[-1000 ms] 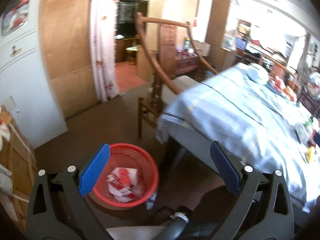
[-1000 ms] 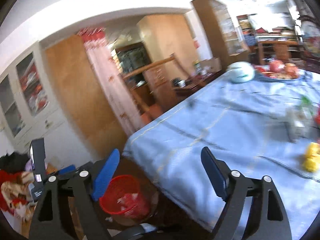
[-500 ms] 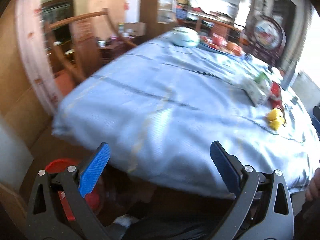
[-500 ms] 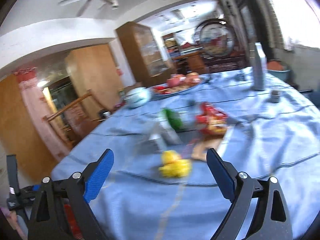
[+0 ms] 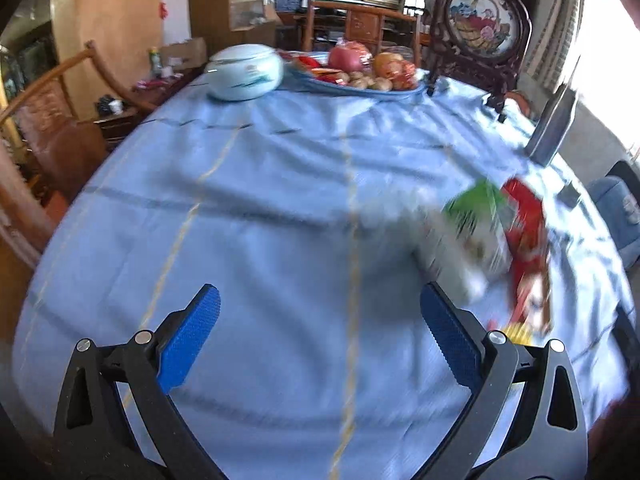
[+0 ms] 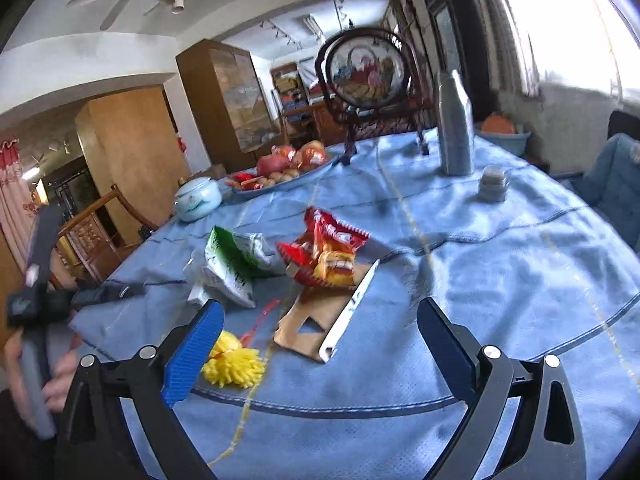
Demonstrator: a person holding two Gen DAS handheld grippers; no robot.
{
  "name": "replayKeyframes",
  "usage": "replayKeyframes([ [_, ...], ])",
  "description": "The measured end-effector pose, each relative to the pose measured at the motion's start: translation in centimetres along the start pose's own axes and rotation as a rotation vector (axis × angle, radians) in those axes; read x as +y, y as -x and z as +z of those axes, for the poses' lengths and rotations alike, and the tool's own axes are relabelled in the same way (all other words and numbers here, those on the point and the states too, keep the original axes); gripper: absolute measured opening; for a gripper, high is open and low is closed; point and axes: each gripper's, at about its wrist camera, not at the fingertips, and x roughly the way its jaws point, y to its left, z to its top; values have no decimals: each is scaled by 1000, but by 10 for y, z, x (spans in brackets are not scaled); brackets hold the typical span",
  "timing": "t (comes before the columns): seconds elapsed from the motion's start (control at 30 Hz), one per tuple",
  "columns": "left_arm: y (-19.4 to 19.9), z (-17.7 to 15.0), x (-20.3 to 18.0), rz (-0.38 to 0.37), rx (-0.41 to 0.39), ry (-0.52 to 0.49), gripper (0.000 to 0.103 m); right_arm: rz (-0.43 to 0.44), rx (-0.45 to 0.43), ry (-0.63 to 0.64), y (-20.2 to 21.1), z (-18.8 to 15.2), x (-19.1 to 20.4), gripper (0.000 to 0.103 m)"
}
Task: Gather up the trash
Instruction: 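Move both tools back over the table toward the clear tub and packet, then grasp the clear plastic tub with the left tool while the right tool grasps the green-and-white packet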
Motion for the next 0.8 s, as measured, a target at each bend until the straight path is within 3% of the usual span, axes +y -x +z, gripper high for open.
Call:
replayKeyframes([
  [0.17,-40,38,-19,-56,36,-6,96,-4,18,26,-4,-1,5,96],
  [0.27,-57,42,-20,-74,63,0,96,-22,9,43,-1,-2,9,96],
  [0.4,-69,40,-9,-151,79,42,95,-31,17,68,-3,-1,13,96],
  [0.53,-68,43,4,-196,70,72,71,-53,11,97,-3,-2,19,96],
  [0.8,-71,47,-2,-316,90,70,48,-75,4,119,-3,-1,23,96],
])
